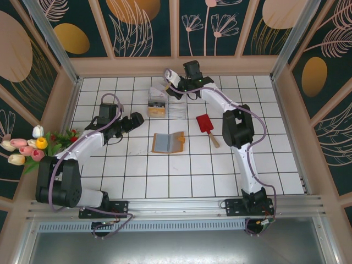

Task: Take the credit cards out of the card holder

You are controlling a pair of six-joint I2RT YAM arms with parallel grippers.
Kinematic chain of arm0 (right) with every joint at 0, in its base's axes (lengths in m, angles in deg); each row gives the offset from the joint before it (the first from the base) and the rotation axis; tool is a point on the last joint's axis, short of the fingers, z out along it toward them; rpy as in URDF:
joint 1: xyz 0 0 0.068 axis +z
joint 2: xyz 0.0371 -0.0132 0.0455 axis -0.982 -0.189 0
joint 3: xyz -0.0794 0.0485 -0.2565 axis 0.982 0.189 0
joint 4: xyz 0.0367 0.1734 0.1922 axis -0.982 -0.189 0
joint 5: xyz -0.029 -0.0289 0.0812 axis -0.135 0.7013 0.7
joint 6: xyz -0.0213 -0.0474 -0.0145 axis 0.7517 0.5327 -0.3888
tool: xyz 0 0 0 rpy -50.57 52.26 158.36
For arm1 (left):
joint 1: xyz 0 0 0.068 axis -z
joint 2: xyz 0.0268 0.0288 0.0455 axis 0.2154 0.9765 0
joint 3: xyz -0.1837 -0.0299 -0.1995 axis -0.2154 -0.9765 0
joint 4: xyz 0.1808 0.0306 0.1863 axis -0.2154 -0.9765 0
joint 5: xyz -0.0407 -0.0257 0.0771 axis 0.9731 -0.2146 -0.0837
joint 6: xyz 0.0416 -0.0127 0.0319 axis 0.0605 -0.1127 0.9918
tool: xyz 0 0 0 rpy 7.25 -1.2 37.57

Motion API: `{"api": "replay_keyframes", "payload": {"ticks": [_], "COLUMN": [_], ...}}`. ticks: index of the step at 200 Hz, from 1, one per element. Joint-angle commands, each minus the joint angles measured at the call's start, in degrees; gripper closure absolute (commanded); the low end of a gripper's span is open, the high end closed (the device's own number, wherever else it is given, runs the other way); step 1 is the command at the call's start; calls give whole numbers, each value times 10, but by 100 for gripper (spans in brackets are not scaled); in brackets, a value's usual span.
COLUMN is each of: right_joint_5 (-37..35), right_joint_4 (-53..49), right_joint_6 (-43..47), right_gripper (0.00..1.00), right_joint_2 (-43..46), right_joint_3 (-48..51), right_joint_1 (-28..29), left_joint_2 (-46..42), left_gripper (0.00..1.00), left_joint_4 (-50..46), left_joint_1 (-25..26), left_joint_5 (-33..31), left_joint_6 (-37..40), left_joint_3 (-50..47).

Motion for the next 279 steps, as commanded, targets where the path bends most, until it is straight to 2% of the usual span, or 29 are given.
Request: {"api": "replay_keyframes", "payload": {"ticks": [1, 96, 124, 157, 188, 255, 264, 279], "right_joint_5": [-17, -24, -38, -87, -114, -197, -200, -209], "right_joint_4": [-12, 9, 28, 33, 43, 78, 81, 93], "right_joint_6": [10, -29, -94, -202, -301, -536, -570, -624], "right_gripper": [88, 85, 77, 68, 64, 54, 50, 50], "right_joint_2": [-15, -11, 19, 75, 147, 352, 378, 419], "right_joint_3": [-19, -29, -29, -8, 70, 347, 384, 444], "right_joint_1": [1, 7, 8, 8, 13, 42, 63, 86], "left_joint_2": [5, 4, -4, -18, -24, -33, -34, -33], "left_gripper": [1, 2, 2, 1, 2, 1, 1, 3], "left_joint_4": [7, 6, 3, -4, -11, 2, 7, 10], "left_joint_1": [-2, -3, -2, -2, -3, -1, -1, 3], "left_joint_5": [7, 6, 5, 3, 3, 28, 35, 43], "left_joint_6": [14, 15, 16, 22, 30, 27, 24, 21], "left_joint_3": [-2, -7, -7, -9, -11, -34, -37, -41]}}
